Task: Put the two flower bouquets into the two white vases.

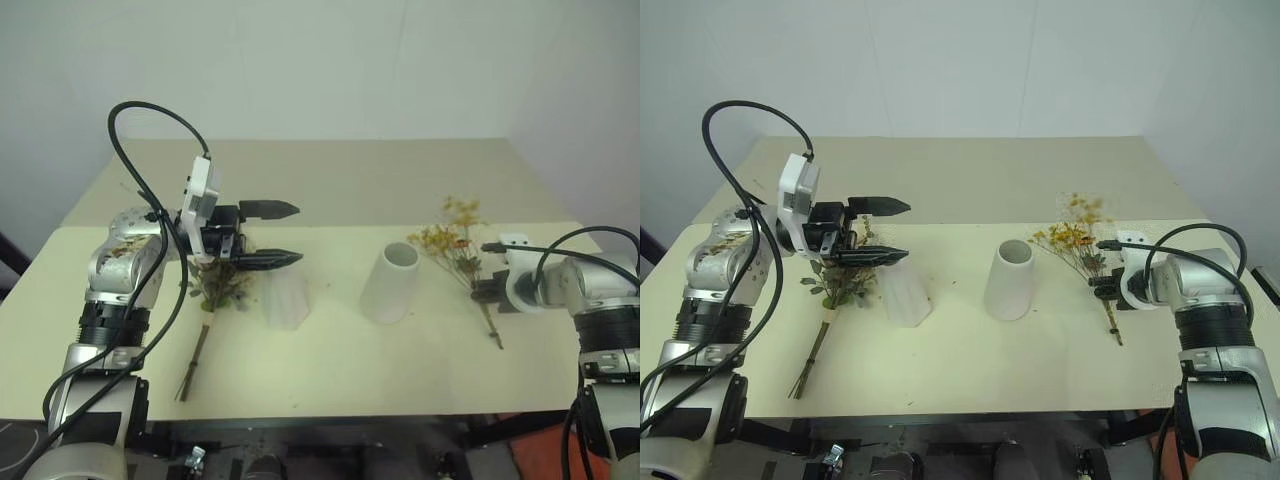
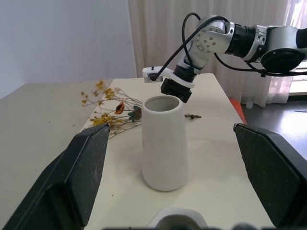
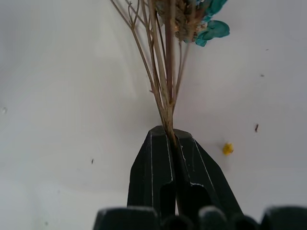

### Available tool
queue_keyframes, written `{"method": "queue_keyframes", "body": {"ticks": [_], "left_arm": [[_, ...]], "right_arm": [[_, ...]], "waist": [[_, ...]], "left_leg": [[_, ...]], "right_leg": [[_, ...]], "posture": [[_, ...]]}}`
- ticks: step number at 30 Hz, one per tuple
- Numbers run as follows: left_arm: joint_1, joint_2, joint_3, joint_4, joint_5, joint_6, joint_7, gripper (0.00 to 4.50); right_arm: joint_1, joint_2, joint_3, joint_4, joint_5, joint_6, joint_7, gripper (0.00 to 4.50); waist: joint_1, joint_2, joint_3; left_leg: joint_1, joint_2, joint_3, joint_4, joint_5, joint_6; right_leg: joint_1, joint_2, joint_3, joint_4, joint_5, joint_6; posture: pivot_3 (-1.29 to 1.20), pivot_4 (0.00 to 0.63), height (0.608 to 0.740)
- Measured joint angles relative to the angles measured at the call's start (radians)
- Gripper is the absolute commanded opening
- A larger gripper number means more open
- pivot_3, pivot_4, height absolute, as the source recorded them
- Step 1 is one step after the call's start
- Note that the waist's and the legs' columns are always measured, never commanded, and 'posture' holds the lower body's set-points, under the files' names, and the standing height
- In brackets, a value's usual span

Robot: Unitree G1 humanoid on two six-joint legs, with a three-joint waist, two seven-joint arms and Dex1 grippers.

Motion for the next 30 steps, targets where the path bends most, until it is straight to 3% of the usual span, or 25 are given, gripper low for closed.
{"method": "queue_keyframes", "body": {"ticks": [6, 11, 15, 21, 30], "left_arm": [[-0.035, 0.03, -0.001, 0.033, 0.014, 0.009, -0.036, 4.5], [-0.06, 0.035, -0.015, 0.068, 0.039, 0.041, -0.046, 4.5], [-0.077, 0.027, -0.017, 0.091, 0.039, 0.075, -0.043, 4.5], [-0.084, 0.026, -0.016, 0.091, 0.039, 0.091, -0.046, 4.5], [-0.084, 0.029, -0.016, 0.065, 0.039, 0.11, -0.041, 4.5]], "right_arm": [[-0.001, 0.058, -0.159, 0.046, -0.033, -0.128, -0.123, 0.02], [0.002, 0.138, -0.352, -0.02, -0.023, -0.442, -0.225, 0.02], [-0.001, 0.216, -0.508, -0.167, 0.142, -0.539, -0.161, 0.02], [-0.01, 0.275, -0.503, -0.365, 0.286, -0.592, -0.088, 0.02], [0.06, 0.321, -0.369, -0.519, 0.297, -0.66, -0.012, 0.02]], "waist": [[-0.001, 0.0, 0.0], [-0.005, 0.001, 0.0], [-0.007, 0.001, 0.0], [-0.009, 0.001, 0.0], [-0.005, 0.001, 0.001]], "left_leg": [[-0.001, 0.0, 0.0, 0.0, 0.0, 0.0], [-0.001, 0.0, 0.0, 0.0, 0.0, 0.0], [-0.001, 0.0, 0.0, -0.001, 0.0, 0.0], [-0.001, 0.0, 0.0, -0.001, 0.0, 0.0], [-0.001, 0.0, -0.001, -0.001, 0.0, 0.0]], "right_leg": [[-0.001, 0.0, 0.0, 0.0, 0.0, 0.0], [-0.002, 0.0, 0.0, 0.0, 0.001, -0.001], [-0.002, 0.0, 0.0, 0.001, 0.003, -0.004], [-0.001, 0.0, 0.0, 0.001, 0.004, -0.006], [-0.002, 0.0, 0.0, 0.001, 0.004, -0.006]], "posture": [[0.0, 0.15, 0.74], [0.0, 0.15, 0.74], [0.0, 0.15, 0.74], [0.0, 0.15, 0.74], [0.0, 0.15, 0.74]]}}
